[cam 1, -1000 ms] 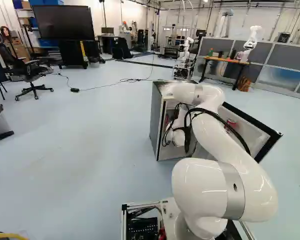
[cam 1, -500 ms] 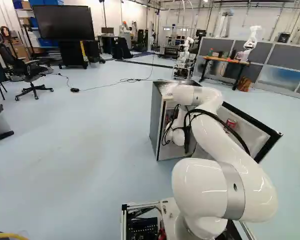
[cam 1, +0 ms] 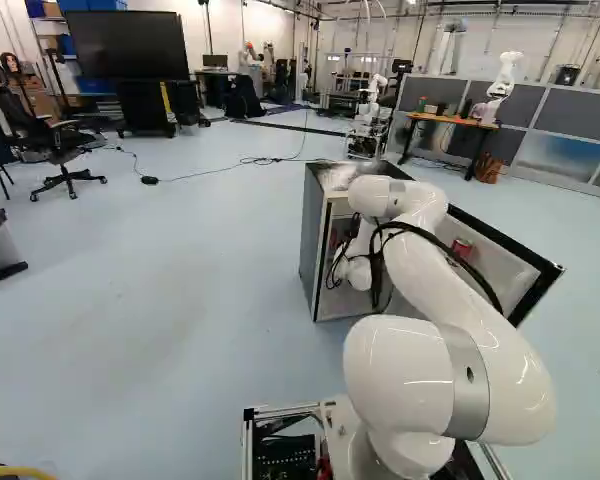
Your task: Grab a drink from the fridge
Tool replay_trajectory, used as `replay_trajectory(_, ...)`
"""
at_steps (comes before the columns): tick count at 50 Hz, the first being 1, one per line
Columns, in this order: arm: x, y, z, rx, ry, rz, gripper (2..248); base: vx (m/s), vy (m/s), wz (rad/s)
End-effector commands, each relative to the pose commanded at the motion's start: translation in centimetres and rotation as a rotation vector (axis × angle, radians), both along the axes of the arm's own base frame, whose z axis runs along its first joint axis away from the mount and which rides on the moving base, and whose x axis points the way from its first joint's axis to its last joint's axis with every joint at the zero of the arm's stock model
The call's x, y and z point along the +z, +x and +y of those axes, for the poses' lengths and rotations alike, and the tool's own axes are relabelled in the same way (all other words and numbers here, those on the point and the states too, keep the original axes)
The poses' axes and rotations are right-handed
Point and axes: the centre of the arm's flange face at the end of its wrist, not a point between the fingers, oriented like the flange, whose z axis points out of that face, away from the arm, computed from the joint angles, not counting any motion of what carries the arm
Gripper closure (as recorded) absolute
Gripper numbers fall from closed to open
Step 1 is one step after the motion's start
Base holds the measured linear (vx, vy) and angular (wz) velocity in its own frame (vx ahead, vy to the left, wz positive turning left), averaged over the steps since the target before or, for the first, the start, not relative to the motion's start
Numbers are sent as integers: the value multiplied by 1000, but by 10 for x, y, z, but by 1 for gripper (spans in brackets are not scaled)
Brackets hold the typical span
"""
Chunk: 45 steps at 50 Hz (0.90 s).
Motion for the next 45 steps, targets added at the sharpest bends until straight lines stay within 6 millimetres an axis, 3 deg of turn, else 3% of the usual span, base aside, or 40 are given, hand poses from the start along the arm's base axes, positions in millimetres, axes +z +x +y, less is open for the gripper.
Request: replay_trajectory(45,-15,22,-37,89,-35,-63,3,0,0,0)
